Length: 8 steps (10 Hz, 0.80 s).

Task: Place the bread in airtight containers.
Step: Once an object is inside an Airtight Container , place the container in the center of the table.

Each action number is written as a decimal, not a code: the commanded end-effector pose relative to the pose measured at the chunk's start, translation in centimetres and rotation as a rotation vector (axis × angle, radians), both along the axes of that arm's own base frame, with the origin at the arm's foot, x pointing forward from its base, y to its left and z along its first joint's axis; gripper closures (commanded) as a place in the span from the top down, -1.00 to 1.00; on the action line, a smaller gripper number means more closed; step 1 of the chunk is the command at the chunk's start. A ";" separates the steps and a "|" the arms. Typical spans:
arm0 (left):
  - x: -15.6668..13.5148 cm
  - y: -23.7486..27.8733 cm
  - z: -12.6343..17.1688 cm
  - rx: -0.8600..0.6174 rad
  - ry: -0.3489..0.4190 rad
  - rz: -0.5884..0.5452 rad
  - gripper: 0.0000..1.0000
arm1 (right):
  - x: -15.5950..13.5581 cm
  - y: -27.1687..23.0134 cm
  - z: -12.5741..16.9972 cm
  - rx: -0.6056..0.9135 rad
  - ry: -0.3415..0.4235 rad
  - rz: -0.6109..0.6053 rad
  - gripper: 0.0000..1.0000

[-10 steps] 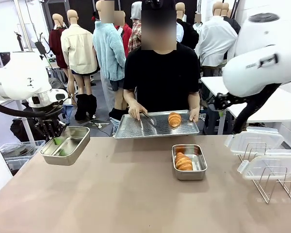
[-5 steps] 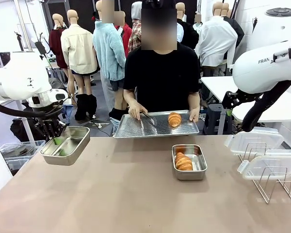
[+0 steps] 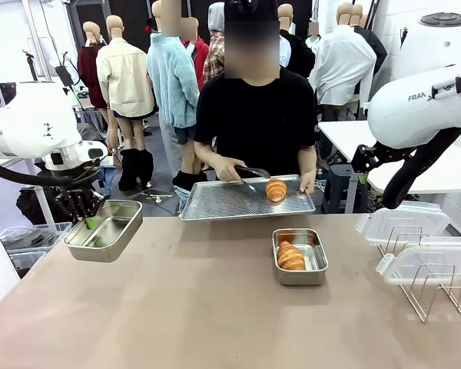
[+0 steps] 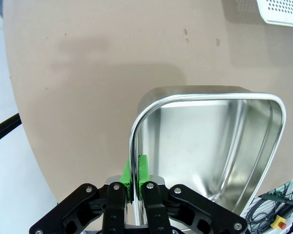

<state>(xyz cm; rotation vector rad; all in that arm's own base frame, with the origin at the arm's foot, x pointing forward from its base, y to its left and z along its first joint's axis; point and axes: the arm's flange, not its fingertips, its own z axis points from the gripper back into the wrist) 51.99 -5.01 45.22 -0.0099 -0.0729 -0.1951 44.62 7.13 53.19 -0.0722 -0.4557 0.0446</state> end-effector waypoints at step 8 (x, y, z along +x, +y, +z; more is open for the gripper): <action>0.0 0.1 0.3 0.001 -0.006 -0.008 -1.00 | 0.4 0.2 0.1 0.006 -0.003 -0.017 1.00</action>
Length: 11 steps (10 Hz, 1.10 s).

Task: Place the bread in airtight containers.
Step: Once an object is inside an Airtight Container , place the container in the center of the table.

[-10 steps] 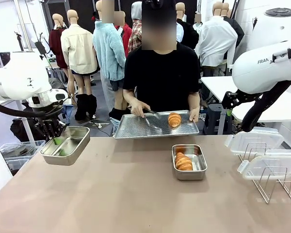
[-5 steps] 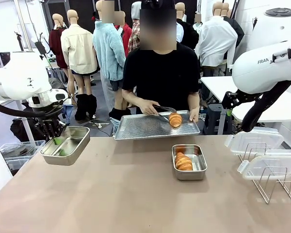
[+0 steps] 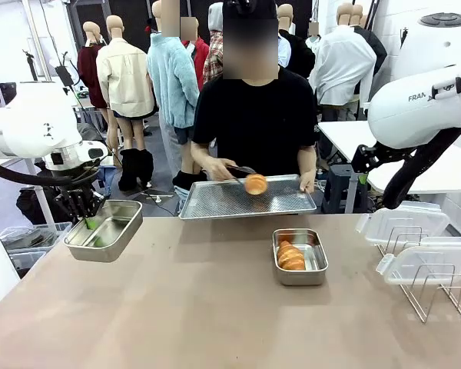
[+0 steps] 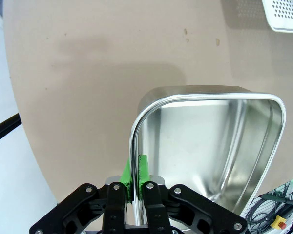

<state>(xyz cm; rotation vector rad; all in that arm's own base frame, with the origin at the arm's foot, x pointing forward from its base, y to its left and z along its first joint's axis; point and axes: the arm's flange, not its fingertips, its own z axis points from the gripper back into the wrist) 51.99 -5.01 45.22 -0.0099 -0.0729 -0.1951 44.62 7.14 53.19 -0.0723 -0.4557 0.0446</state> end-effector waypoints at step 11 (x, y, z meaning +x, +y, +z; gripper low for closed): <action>0.0 0.1 0.3 0.001 -0.006 -0.008 -1.00 | 0.4 0.2 0.1 0.006 -0.003 -0.017 1.00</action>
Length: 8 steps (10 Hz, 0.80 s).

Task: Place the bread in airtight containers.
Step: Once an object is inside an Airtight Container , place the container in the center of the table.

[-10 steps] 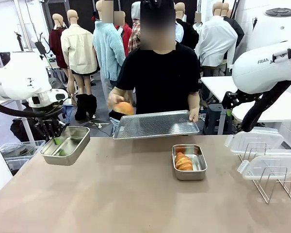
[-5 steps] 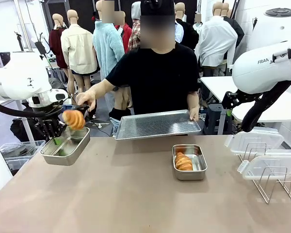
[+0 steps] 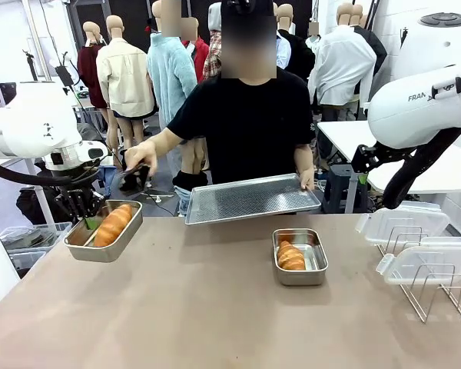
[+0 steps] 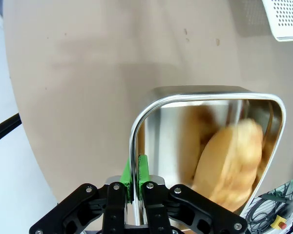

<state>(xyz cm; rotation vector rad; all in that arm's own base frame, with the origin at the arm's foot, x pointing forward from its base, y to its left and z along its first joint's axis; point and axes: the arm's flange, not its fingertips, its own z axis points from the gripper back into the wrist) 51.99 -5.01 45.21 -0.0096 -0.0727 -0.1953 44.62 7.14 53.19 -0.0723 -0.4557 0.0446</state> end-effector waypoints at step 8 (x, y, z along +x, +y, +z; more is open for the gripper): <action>0.0 0.1 0.3 0.001 -0.006 -0.008 -1.00 | 0.4 0.2 0.1 0.006 -0.003 -0.017 1.00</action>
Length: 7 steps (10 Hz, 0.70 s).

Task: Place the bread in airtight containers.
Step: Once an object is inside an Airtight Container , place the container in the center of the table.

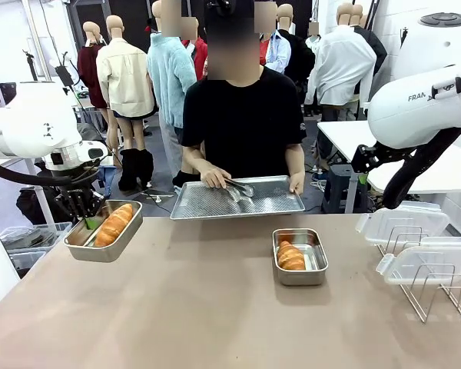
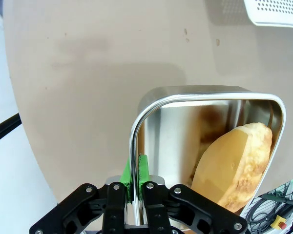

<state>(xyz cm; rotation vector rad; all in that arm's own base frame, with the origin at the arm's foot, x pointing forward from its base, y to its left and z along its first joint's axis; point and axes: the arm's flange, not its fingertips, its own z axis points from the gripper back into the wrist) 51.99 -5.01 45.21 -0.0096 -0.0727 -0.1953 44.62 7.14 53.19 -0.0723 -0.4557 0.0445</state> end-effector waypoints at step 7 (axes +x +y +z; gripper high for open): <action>0.0 0.1 0.3 0.001 -0.006 -0.008 -1.00 | 0.4 0.2 0.1 0.006 -0.003 -0.016 1.00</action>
